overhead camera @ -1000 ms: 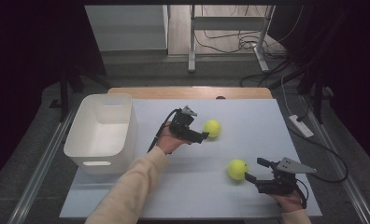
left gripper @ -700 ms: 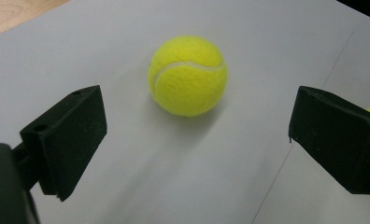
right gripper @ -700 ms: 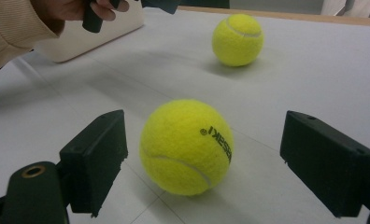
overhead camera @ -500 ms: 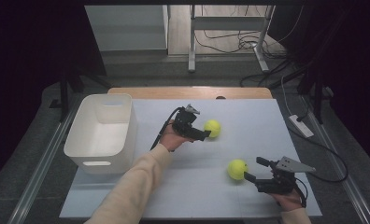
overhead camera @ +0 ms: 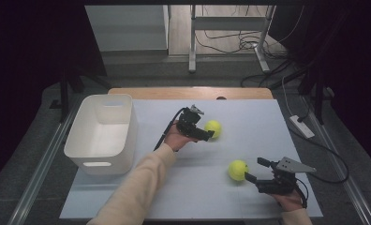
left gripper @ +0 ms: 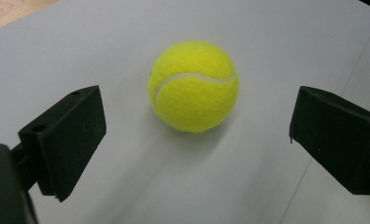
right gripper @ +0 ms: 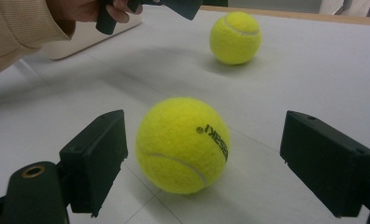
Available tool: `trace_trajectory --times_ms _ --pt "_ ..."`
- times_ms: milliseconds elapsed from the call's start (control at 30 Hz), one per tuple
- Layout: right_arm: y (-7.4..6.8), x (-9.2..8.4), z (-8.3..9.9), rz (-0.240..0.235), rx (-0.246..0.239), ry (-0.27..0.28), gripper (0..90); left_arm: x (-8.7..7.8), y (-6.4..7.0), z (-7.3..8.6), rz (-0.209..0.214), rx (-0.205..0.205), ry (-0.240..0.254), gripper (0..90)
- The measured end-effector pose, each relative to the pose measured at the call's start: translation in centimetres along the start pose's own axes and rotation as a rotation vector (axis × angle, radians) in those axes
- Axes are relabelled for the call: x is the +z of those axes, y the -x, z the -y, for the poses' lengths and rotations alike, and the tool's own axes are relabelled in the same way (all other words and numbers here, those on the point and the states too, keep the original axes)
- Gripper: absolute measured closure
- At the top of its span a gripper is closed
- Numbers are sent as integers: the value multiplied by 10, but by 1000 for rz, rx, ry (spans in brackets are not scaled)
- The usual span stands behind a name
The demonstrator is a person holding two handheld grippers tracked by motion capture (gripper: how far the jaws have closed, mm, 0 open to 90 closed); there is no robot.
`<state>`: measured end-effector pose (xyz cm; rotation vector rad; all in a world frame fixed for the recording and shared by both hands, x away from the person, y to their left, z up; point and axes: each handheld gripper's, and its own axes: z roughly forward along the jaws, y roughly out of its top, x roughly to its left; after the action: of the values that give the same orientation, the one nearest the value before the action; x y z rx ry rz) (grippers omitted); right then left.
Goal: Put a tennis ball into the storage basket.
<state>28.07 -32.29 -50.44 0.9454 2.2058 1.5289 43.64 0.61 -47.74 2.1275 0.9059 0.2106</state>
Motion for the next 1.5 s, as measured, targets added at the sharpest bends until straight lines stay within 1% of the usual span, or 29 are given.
trace_trajectory --times_ms 133,167,367,567,867,1133,1200,1500 --pt "-1 0 0 2 0 -3 150 1 0 0 2 0 -1 48" --pt "-1 0 0 1 -2 -7 150 3 0 -1 9 -1 3 48" --pt "-1 1 1 1 -3 -9 150 10 3 -6 6 12 7 49" --pt "0 0 1 1 1 -2 150 18 4 -7 -4 23 -8 49" --pt "0 0 1 2 -1 -5 150 25 4 -8 -3 15 -6 50" --pt "0 0 1 2 0 -5 150 36 4 -7 -8 13 -14 51" --pt "0 0 1 2 0 -6 150 39 3 -7 -11 5 -12 51" --pt "1 0 1 1 1 -2 150 41 0 -9 -15 -1 -10 52"
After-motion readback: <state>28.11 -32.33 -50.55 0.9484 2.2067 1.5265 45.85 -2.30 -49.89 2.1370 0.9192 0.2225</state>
